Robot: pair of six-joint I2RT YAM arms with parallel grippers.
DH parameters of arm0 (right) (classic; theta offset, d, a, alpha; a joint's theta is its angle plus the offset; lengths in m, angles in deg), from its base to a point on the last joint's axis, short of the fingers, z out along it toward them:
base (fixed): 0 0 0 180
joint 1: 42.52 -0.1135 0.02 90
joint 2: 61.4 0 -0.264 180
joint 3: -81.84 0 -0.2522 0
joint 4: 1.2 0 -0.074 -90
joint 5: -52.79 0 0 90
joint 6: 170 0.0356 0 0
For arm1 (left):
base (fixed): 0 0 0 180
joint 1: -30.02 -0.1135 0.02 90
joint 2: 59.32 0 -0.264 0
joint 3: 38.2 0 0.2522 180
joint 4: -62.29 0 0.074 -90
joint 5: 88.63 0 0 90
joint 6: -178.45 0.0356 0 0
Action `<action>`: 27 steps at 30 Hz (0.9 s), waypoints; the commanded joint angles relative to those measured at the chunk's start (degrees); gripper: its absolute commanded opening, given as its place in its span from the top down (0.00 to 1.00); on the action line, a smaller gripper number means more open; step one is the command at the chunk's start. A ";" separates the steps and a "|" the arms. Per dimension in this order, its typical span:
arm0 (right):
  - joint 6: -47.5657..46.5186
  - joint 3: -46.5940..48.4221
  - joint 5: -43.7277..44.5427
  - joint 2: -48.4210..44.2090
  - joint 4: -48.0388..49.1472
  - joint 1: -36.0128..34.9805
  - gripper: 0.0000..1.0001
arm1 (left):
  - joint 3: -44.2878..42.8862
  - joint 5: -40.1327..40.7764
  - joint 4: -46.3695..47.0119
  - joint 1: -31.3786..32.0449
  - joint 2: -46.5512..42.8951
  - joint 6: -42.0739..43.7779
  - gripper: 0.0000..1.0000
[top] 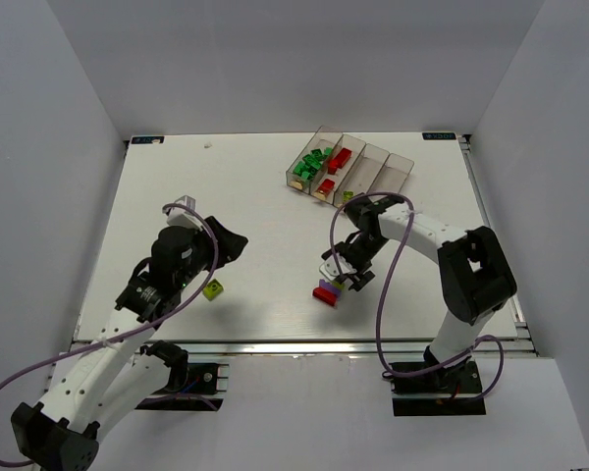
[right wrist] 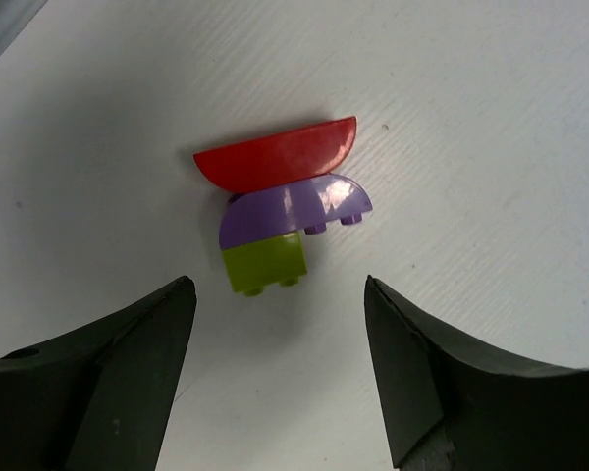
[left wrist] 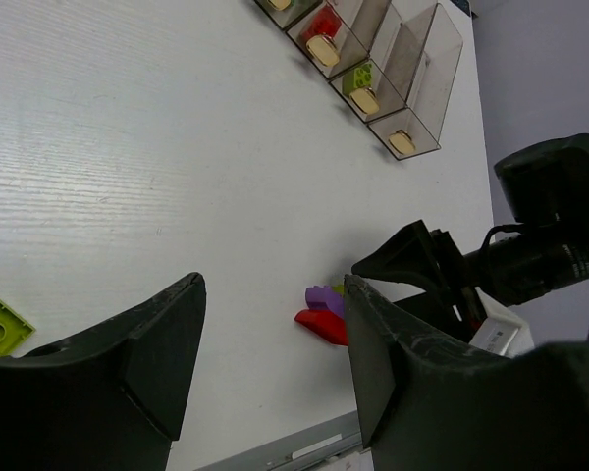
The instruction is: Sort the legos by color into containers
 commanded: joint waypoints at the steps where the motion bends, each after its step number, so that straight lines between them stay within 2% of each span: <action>1: 0.17 1.56 1.80 1.28 0.39 -2.06 0.26 | 0.64 1.43 -2.58 -0.02 -1.43 -1.31 0.32; 27: 2.28 -1.34 8.04 5.06 3.38 -6.02 0.47 | 1.60 -0.06 -1.09 -0.02 -1.61 -3.60 0.32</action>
